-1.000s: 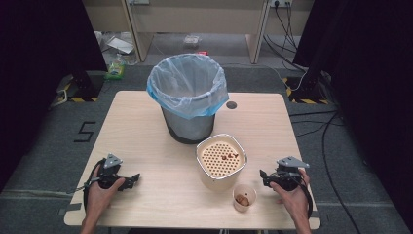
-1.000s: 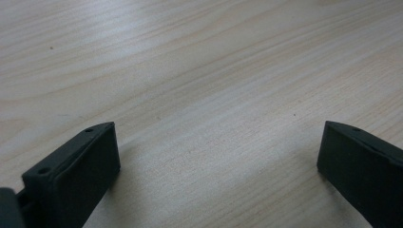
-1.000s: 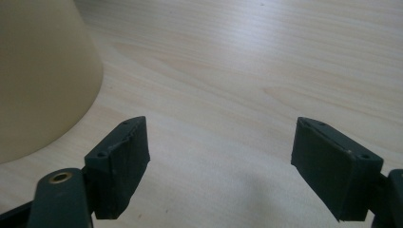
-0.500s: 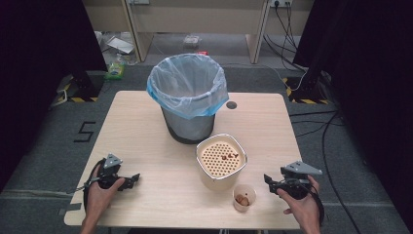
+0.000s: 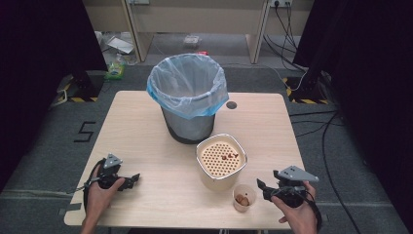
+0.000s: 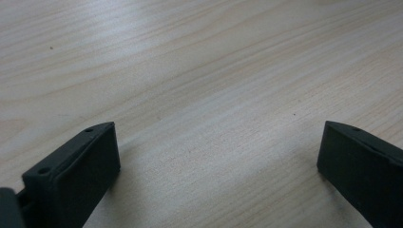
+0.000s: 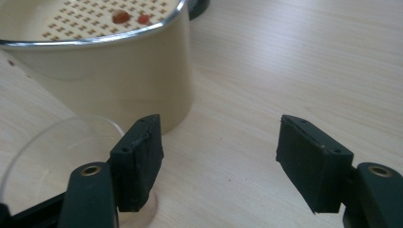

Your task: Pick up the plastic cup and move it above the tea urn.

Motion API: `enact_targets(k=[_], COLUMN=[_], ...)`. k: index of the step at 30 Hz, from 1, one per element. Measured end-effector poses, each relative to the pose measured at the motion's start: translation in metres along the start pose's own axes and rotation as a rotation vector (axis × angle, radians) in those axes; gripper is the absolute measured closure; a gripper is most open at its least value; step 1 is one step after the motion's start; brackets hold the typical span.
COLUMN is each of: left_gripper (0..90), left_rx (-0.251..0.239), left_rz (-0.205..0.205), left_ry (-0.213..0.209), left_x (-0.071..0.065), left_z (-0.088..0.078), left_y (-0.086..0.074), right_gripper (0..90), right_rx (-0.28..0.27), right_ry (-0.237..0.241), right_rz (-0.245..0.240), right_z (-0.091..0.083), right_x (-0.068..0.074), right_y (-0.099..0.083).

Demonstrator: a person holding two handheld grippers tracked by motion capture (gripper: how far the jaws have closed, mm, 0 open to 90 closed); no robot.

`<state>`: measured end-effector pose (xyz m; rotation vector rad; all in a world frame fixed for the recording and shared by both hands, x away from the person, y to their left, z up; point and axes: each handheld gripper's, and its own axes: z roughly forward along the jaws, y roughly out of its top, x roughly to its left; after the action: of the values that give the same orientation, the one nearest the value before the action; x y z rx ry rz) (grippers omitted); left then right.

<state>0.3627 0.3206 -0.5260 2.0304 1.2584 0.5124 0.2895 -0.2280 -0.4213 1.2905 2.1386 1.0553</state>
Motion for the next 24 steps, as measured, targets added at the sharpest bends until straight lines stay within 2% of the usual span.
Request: enact_targets(k=[7,11,16,24], left_gripper=[0.0,0.0,0.0,0.0], left_rx=[0.0,0.0,0.0,0.0], left_rz=[0.0,0.0,0.0,0.0], left_ry=[0.0,0.0,0.0,0.0], left_x=[0.0,0.0,0.0,0.0], left_z=[0.0,0.0,0.0,0.0], left_y=[0.0,0.0,0.0,0.0], right_gripper=[34.6,44.9,49.8,60.4], right_rx=[0.003,0.016,0.041,0.082], right_ry=[0.046,0.088,0.111,0.139], right_rz=[-0.039,-0.088,-0.118,-0.125], right_z=[0.002,0.007,0.012,0.023], right_x=[0.017,0.028,0.033,0.032], right_y=[0.003,0.004,0.002,-0.005])
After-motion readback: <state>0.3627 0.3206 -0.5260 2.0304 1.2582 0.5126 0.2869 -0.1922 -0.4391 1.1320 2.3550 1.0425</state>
